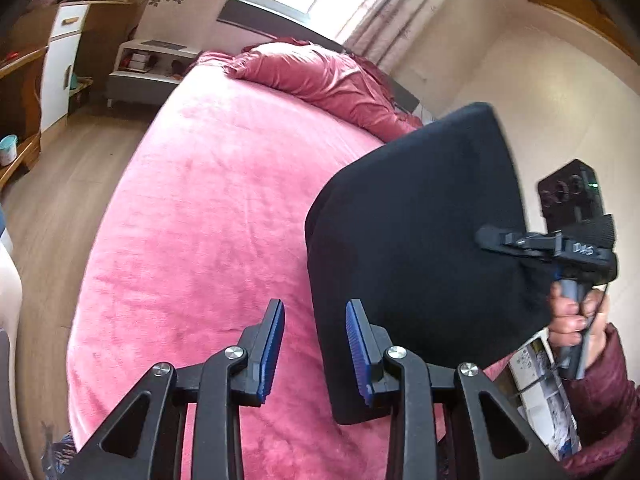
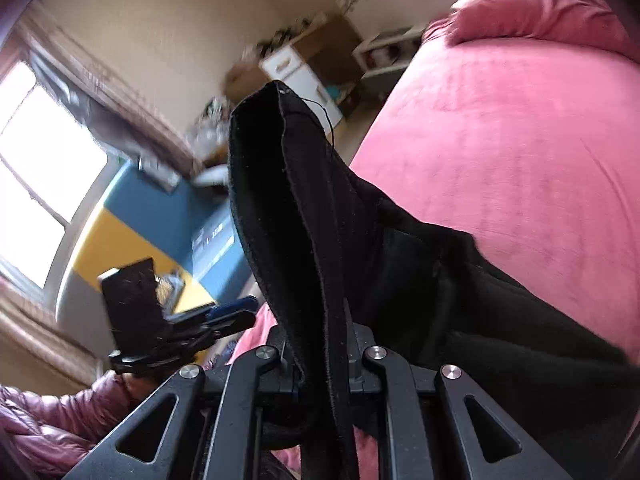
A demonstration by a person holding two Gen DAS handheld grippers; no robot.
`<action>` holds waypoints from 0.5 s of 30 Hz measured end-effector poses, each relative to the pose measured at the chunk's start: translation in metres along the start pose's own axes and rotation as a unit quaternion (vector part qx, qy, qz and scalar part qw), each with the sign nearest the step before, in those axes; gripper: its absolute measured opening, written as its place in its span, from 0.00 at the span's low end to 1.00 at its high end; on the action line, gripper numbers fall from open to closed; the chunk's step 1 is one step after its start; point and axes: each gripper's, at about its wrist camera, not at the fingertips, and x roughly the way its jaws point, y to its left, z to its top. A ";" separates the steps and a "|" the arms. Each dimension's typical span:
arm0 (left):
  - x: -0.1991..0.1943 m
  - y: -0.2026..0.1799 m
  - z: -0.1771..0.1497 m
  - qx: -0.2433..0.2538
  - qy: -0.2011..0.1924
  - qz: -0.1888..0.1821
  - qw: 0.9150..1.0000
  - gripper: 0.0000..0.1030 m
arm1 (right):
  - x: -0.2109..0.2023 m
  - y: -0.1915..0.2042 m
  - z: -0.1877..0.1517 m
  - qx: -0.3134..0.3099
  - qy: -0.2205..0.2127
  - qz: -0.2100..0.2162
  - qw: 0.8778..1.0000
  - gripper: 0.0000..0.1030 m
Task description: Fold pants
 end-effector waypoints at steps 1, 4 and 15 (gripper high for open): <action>0.006 -0.007 0.002 0.007 0.006 -0.003 1.000 0.32 | -0.007 -0.006 -0.003 0.010 -0.008 -0.002 1.000 0.13; 0.016 -0.039 -0.011 0.036 0.019 -0.009 0.999 0.32 | -0.035 -0.030 -0.017 0.048 -0.036 -0.017 0.998 0.13; 0.077 -0.099 -0.027 0.102 0.094 -0.043 0.989 0.33 | -0.075 -0.141 -0.087 0.193 -0.063 -0.087 0.975 0.13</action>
